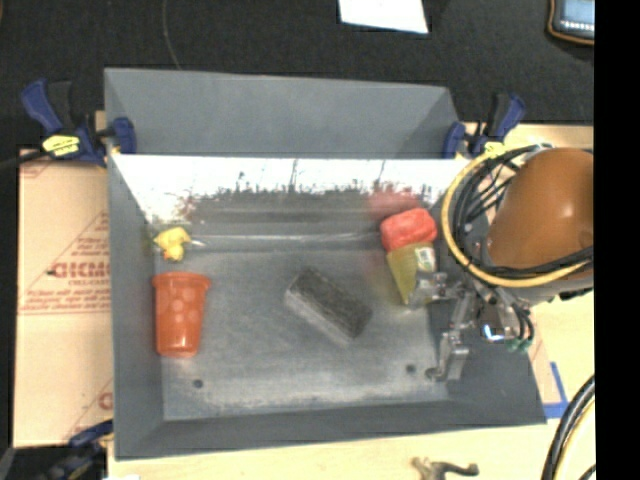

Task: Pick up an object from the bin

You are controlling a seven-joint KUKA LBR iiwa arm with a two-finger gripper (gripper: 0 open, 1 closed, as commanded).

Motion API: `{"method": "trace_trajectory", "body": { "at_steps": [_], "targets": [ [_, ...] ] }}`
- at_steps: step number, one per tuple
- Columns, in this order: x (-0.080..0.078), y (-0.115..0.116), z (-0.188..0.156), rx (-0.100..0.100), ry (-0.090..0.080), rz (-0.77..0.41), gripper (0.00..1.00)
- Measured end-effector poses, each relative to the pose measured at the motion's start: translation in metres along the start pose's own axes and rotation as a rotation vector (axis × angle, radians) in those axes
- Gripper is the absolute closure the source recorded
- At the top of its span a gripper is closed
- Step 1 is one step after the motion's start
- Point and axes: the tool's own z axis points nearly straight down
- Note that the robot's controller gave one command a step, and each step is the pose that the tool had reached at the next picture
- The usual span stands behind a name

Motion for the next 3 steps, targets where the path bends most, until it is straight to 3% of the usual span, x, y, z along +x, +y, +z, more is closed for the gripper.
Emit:
{"method": "trace_trajectory", "body": {
  "at_steps": [1,2,3],
  "targets": [
    [-0.002,0.0,-0.002,0.001,-0.006,-0.004,0.0],
    [-0.088,0.047,0.133,-0.001,-0.008,-0.008,0.0],
    [-0.099,0.064,0.09,0.003,-0.022,0.023,0.0]
  ]
}}
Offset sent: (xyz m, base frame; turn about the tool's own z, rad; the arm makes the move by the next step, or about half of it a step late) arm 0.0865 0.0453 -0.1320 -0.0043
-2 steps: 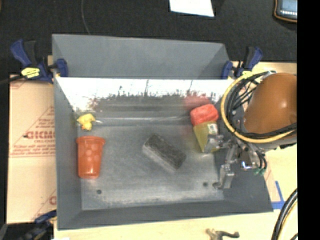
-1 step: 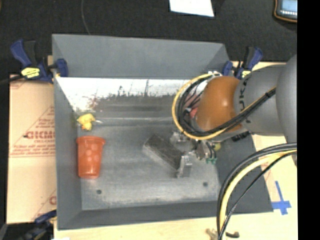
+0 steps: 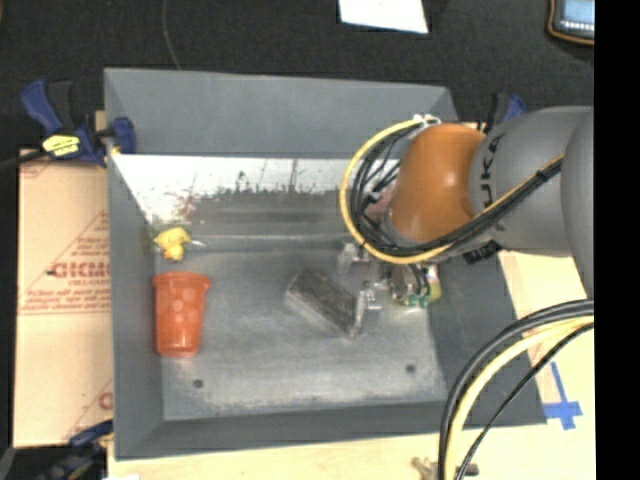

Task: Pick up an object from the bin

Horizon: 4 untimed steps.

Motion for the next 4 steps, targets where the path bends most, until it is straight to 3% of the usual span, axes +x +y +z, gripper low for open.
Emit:
{"method": "trace_trajectory", "body": {
  "at_steps": [1,2,3,4],
  "targets": [
    [0.005,0.009,0.011,-0.001,0.015,-0.003,0.0],
    [-0.01,0.014,0.042,0.0,0.003,0.232,0.0],
    [-0.002,-0.001,0.041,0.001,0.015,0.163,1.0],
    [-0.002,-0.001,0.041,0.001,0.015,0.163,1.0]
  ]
}}
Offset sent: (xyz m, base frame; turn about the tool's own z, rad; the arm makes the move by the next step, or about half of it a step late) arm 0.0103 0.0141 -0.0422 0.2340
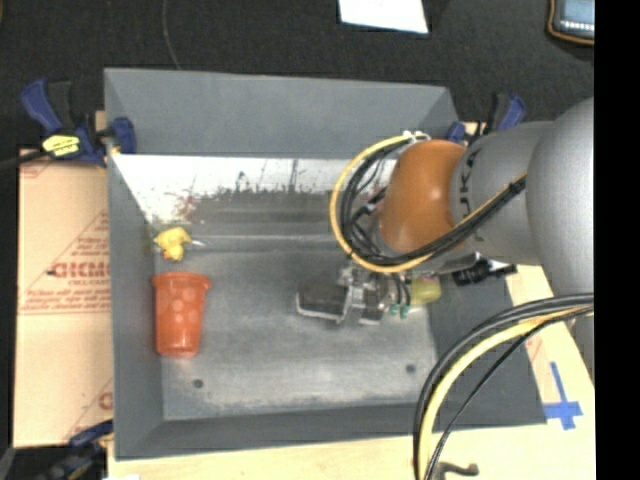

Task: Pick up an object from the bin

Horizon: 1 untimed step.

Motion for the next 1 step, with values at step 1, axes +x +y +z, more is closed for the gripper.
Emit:
{"method": "trace_trajectory", "body": {
  "at_steps": [1],
  "targets": [
    [0.0033,-0.0008,-0.0175,0.001,0.008,-0.001,1.0]
  ]
}}
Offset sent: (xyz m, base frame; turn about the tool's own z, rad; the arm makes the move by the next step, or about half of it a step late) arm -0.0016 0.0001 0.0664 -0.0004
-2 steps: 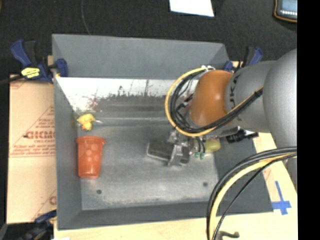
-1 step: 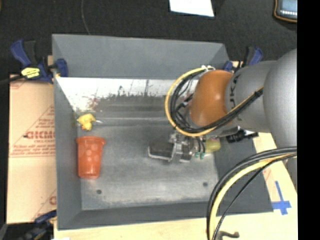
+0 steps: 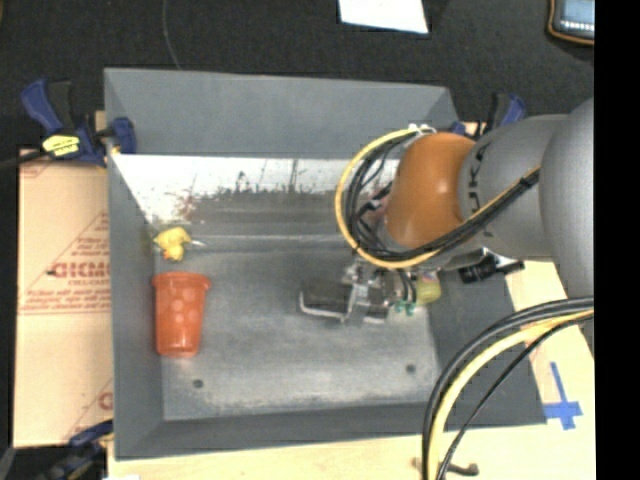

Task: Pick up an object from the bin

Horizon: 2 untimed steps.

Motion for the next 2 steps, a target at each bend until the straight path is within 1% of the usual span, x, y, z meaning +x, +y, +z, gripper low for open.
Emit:
{"method": "trace_trajectory", "body": {
  "at_steps": [1,2],
  "targets": [
    [-0.003,0.0,-0.037,-0.002,-0.011,-0.001,1.0],
    [-0.003,0.0,-0.059,-0.002,-0.011,-0.002,1.0]
  ]
}}
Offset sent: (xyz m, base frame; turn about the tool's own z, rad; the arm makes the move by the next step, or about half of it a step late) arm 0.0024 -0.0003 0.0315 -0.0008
